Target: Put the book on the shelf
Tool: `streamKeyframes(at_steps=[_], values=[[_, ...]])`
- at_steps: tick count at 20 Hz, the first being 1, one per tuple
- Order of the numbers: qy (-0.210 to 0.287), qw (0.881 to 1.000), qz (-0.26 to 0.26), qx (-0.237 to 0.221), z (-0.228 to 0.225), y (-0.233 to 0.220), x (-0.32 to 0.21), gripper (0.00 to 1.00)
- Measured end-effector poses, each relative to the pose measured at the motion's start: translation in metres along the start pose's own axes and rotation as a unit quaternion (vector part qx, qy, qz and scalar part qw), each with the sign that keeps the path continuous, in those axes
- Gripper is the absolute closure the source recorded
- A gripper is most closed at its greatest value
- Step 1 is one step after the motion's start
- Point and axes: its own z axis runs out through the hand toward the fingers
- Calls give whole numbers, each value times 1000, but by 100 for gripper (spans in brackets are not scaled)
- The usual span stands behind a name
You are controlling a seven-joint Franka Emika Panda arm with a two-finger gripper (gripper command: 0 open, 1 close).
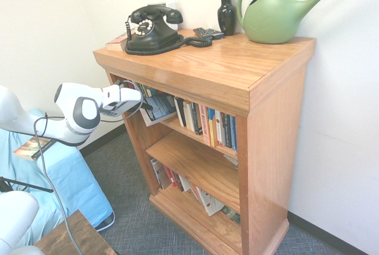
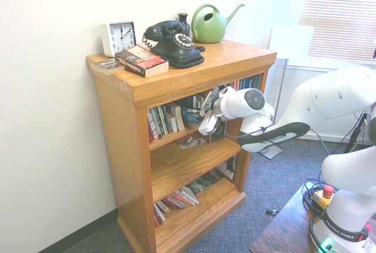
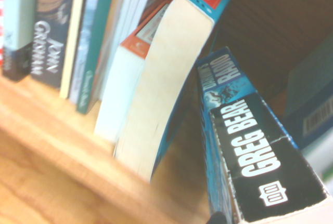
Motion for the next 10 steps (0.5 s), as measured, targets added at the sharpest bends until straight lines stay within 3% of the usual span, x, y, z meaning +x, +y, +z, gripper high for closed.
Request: streamKeyframes(at_steps=[5, 6, 10], values=[[-1, 1000, 24, 6, 29, -12, 12, 100], [-2, 1000, 27, 7, 34, -15, 13, 0], [-5, 1000, 29, 7, 45, -17, 15, 0]])
